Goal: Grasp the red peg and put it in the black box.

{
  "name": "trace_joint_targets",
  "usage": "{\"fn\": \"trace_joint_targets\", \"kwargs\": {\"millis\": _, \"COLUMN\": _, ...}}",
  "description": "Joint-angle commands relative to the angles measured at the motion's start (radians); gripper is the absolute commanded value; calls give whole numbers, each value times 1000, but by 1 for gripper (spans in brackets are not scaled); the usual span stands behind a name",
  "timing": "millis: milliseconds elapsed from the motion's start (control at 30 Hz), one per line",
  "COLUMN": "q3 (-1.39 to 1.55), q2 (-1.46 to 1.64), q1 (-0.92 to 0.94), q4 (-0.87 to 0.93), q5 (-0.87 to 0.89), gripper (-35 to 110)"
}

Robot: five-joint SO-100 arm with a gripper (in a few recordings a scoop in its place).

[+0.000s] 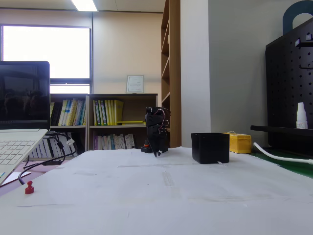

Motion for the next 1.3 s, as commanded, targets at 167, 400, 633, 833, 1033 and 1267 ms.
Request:
{"fn": "trace_joint_targets", "kwargs": {"millis": 167, "q3": -103, "q2": -107, "q1": 17, "q4": 60, "q5": 63, "gripper": 0}}
{"fn": "trace_joint_targets", "kwargs": {"millis": 400, "q3": -101, "q2": -103, "q1": 12, "q4": 55, "q5": 87, "gripper": 0}}
{"fn": "trace_joint_targets", "kwargs": {"millis": 633, "q3": -100, "q2": 98, "q1": 155, "q4": -388, "q5": 106, "gripper": 0}}
{"fn": "trace_joint_targets", "kwargs": {"millis": 833, "q3": -101, "q2": 351, "q1": 155, "q4": -945, "q5": 132, "gripper": 0}}
{"fn": "trace_joint_targets", "kwargs": {"millis": 1033, "q3": -91, "q2": 792, "q1": 149, "q4": -1491, "q5": 32, "gripper": 0}}
{"fn": "trace_joint_targets", "kwargs": {"millis": 1267, "q3": -87, "q2": 1239, "q1": 115, "q4": -1988, "q5": 5, "gripper": 0}}
